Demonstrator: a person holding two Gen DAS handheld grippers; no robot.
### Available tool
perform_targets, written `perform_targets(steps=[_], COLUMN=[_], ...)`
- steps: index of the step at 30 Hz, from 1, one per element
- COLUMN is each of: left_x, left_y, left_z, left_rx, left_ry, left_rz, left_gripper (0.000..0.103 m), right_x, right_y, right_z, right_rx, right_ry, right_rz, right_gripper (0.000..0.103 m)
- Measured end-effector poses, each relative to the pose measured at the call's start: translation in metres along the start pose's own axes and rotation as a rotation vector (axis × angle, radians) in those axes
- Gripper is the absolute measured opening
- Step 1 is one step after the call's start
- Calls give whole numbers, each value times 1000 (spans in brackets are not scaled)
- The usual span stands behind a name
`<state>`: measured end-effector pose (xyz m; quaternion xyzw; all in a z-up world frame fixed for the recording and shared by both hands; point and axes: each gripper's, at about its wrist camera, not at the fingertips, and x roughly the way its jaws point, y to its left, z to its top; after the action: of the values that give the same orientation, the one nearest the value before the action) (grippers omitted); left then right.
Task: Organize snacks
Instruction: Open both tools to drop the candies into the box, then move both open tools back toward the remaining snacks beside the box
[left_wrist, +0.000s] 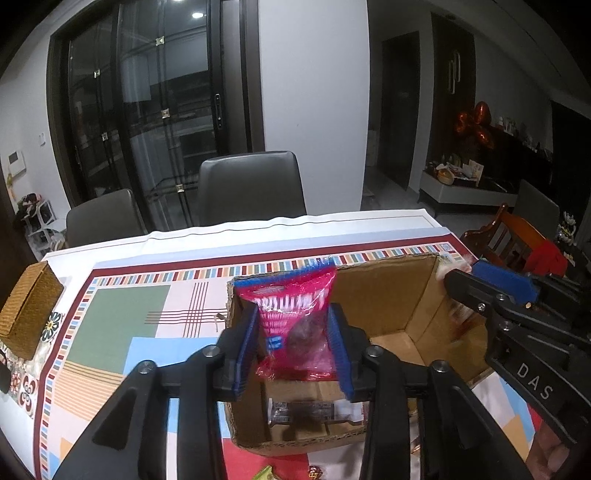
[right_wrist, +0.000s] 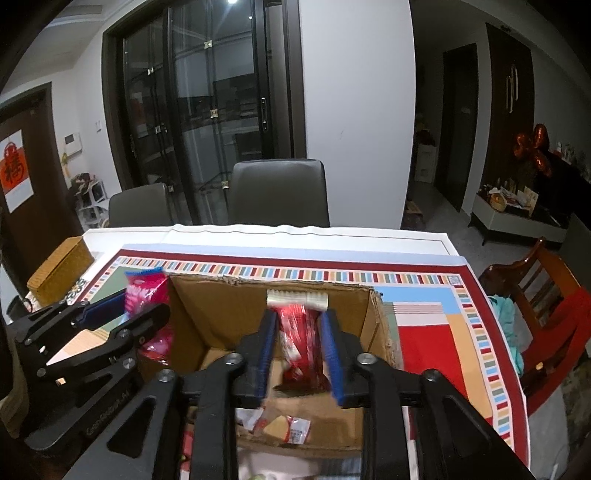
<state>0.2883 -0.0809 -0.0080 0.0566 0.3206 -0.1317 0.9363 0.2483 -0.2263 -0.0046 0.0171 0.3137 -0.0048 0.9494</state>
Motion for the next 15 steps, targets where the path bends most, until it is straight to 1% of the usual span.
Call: perform_targets(steps=[1, 2, 3, 5, 7, 9, 15], left_x=[-1, -2, -2, -4, -5, -8, -17], left_y=[0, 1, 0, 2, 3, 4, 1], left_z=[0, 0, -1, -1, -2, -2, -3], left_rx=[0, -2, -4, -10, -18, -22, -19], left_ry=[-2, -7, -11, -16, -18, -22, -34], left_rz=[5, 11, 16, 24, 29, 33, 39], left_gripper=[52, 56, 62, 68, 73, 75, 77], right_x=[-1, -3, -5, -7, -11, -12, -21], right_y=[0, -2, -3, -4, -6, -8, -7], right_z=[1, 1, 2, 2, 3, 4, 4], right_rx=[2, 7, 10, 13, 19, 24, 32], right_ry=[-4, -12, -19, -27, -32, -34, -41], right_rz=[-7, -17, -25, -41, -59, -66, -68], right_gripper=[47, 59, 67, 72, 75, 77, 77])
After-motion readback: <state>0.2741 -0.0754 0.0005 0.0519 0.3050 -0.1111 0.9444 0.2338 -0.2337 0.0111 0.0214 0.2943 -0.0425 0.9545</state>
